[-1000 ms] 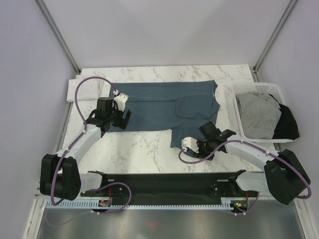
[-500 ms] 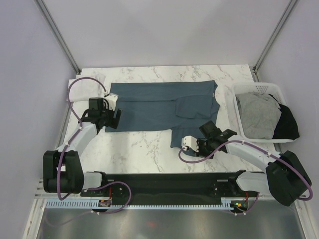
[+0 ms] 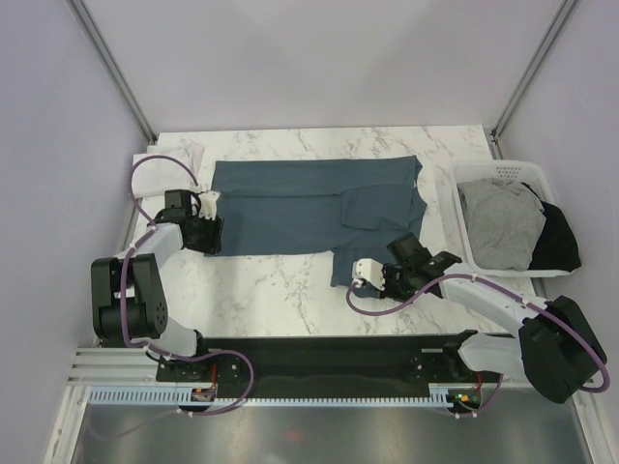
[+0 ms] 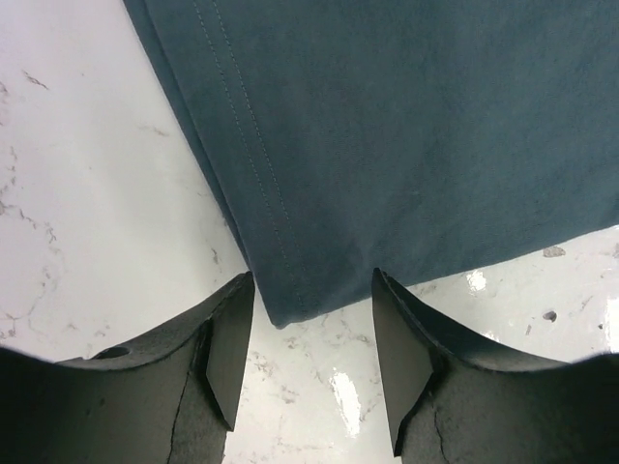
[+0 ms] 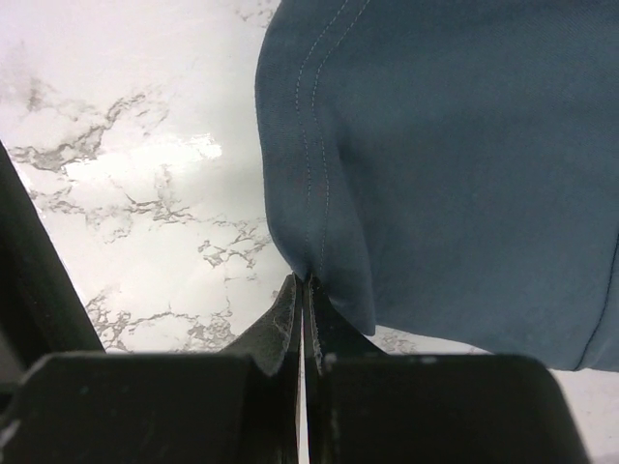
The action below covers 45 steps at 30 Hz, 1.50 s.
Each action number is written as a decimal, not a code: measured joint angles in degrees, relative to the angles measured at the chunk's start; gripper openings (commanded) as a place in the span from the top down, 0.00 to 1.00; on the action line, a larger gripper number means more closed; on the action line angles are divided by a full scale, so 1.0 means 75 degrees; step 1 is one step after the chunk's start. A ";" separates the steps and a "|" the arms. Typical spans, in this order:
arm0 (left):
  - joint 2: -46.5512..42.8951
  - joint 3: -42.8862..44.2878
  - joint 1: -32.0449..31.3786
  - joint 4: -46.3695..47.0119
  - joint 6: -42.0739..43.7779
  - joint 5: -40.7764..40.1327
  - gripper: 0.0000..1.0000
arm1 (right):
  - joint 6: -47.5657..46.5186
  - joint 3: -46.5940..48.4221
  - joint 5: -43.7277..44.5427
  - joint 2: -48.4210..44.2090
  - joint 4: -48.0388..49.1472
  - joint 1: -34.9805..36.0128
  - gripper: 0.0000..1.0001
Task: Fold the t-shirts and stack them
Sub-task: Fold the tshirt
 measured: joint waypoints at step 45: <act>-0.0154 0.0061 0.0111 -0.0793 0.0093 -0.0082 0.98 | 0.0752 0.0064 0.0498 -0.0880 0.0245 -0.0545 1.00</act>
